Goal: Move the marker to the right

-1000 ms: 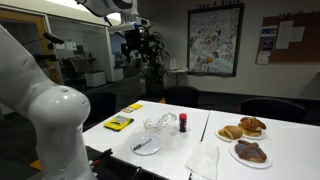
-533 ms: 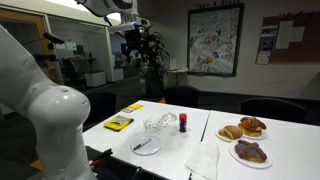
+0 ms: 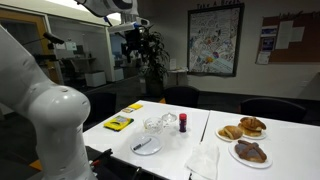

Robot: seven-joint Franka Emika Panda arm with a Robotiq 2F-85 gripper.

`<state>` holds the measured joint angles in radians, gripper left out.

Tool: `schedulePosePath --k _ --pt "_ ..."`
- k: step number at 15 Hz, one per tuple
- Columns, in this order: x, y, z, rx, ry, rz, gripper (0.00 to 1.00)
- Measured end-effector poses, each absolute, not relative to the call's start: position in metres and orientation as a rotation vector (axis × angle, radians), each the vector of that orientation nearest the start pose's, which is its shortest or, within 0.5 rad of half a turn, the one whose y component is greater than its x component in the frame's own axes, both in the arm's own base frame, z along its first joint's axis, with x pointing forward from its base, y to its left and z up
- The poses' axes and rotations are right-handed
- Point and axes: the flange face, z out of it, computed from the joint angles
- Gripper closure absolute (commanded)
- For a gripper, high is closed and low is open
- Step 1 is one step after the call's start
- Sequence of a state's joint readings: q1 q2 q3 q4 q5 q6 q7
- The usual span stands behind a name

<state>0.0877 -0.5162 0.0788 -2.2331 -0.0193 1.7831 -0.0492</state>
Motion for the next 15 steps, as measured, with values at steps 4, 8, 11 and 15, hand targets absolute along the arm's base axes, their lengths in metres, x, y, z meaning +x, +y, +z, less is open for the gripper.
schedulePosePath --k 4,8,11,15 --pt "0.406 0.070 0.558 -3.191 -0.296 -0.183 0.00" --pt "0.424 0.070 0.533 -3.204 -0.255 -0.309 0.00" --pt "0.434 0.072 0.519 -3.191 -0.252 -0.370 0.00" --pt "0.444 0.078 0.497 -3.177 -0.337 -0.350 0.00"
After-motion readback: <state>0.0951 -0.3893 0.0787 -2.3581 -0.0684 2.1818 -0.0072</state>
